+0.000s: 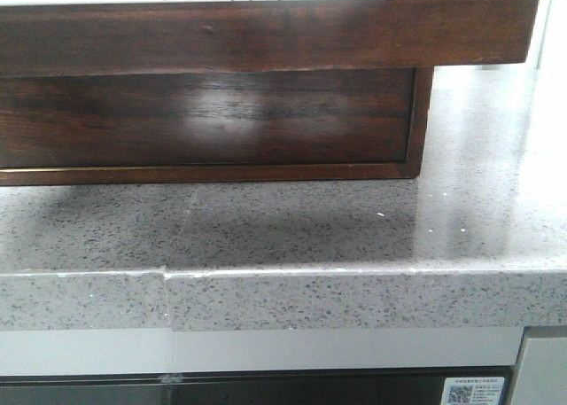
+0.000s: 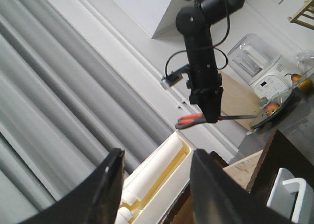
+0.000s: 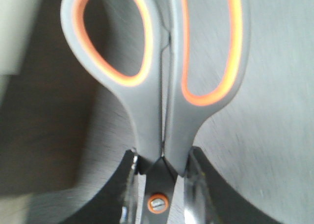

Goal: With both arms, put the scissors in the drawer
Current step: 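Carry the scissors with the right gripper over the open drawer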

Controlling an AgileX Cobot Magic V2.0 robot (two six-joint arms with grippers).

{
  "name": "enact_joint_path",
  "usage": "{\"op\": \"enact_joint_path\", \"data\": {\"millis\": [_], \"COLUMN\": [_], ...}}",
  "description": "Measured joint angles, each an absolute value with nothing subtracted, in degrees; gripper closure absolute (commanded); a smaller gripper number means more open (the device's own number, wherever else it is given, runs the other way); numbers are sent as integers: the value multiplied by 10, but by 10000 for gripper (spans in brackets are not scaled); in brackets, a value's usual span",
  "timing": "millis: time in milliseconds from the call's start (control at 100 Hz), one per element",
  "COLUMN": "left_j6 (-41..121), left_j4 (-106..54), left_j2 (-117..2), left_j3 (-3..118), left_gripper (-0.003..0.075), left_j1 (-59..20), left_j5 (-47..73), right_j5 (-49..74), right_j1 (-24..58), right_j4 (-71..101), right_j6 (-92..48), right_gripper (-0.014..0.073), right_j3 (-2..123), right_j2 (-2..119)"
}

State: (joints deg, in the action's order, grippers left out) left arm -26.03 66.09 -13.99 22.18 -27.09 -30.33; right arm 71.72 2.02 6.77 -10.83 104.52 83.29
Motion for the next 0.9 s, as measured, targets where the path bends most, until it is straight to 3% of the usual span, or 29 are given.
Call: {"op": "enact_joint_path", "data": {"millis": [190,430,640,900], "left_j6": [-260,-260,-260,-260], "left_j4": [661,661,661,661], "left_j2": [-140,-140,-140,-140], "left_j3": [222,222,222,222], "left_gripper": [427,427,427,427], "left_j1": [-271,-271,-271,-271], "left_j5": [-303,-303,-303,-303], "right_j5": [705,686,648,661], "right_j1": [50,191,316,393], "right_j4": [176,210,197,124], "right_j6": [-237,-372,-424,-430], "right_gripper": [655,655,655,655], "right_j3": [1051,1051,1051,1051], "right_j2": [774,763,785,872]}}
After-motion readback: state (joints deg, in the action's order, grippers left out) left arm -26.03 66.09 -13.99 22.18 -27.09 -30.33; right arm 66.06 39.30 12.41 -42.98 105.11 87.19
